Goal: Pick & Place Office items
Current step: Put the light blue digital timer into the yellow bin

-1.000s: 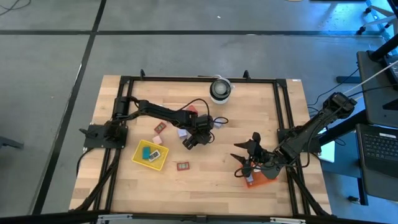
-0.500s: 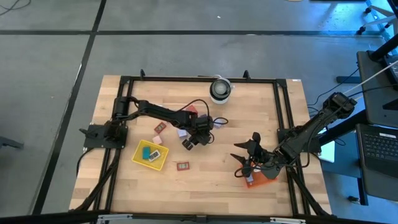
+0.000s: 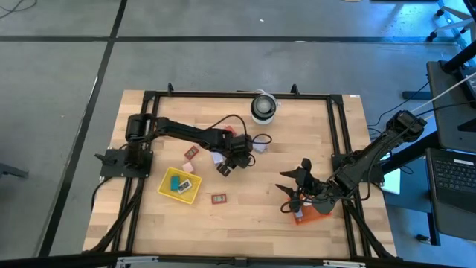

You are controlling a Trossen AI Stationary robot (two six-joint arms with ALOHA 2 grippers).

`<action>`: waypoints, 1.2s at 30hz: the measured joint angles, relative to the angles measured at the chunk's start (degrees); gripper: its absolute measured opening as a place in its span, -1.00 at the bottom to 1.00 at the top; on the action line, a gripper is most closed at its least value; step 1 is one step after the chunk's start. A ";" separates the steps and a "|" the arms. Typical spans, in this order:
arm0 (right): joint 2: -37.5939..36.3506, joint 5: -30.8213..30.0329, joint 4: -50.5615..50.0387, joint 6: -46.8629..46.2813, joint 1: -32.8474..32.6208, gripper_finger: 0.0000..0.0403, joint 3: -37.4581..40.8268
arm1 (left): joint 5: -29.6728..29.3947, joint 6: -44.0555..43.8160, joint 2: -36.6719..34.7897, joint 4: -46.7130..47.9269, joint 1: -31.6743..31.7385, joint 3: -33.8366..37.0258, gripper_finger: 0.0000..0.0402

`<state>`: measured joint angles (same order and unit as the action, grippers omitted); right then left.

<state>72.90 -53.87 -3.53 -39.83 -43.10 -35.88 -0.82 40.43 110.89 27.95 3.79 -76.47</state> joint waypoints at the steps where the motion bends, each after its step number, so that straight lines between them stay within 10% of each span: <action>1: 0.01 0.16 0.04 0.09 0.00 0.12 0.00 | 0.00 -0.65 -0.80 0.26 0.00 0.00 -0.26; 17: -0.37 -0.71 2.61 1.63 0.89 0.12 0.02 | 13.19 -23.32 -21.95 6.88 3.42 0.63 -0.26; 36: -4.46 4.25 3.52 10.24 15.78 0.12 0.00 | 9.25 -53.06 -48.69 11.55 -3.65 26.11 -0.27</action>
<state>68.45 -49.62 -0.01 -29.59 -27.32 -35.88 8.43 -12.64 62.20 39.50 0.15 -50.36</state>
